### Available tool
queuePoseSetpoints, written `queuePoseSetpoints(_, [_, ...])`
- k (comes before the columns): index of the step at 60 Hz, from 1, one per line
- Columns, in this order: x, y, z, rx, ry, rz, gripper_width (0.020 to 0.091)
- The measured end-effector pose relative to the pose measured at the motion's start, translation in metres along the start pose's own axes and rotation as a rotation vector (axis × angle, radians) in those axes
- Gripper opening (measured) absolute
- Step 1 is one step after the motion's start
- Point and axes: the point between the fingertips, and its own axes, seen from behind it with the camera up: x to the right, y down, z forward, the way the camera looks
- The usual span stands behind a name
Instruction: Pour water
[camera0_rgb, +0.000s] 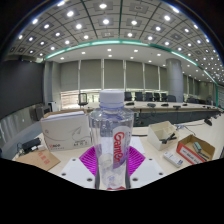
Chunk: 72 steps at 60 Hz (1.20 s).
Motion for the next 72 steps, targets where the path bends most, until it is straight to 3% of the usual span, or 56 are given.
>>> queuePoseSetpoints(10, [0.011,0.069,0.020,-0.088,-0.037,-0.033,0.0343])
queuePoseSetpoints(23, [0.016,0.126,0.030,-0.153,-0.067,-0.048,0.0357])
queuePoseSetpoints(28, [0.017,0.123,0.028,-0.118,-0.066,-0.025,0.0377])
queuePoseSetpoints(35, [0.018,0.123,0.026,-0.104,-0.071,-0.032,0.0489])
queuePoseSetpoints(39, [0.019,0.128,0.026,-0.144,-0.069,-0.032,0.0548])
queuePoseSetpoints(43, [0.020,0.137,0.021,-0.209,-0.068,-0.004,0.0788])
queuePoseSetpoints(46, [0.023,0.140,0.014,-0.244,-0.052,0.020,0.0867])
queuePoseSetpoints(62, [0.025,0.108,-0.083,-0.382,0.059,0.091,0.0859])
queuePoseSetpoints(72, [0.008,0.076,-0.158,-0.410,0.104,0.084,0.0861])
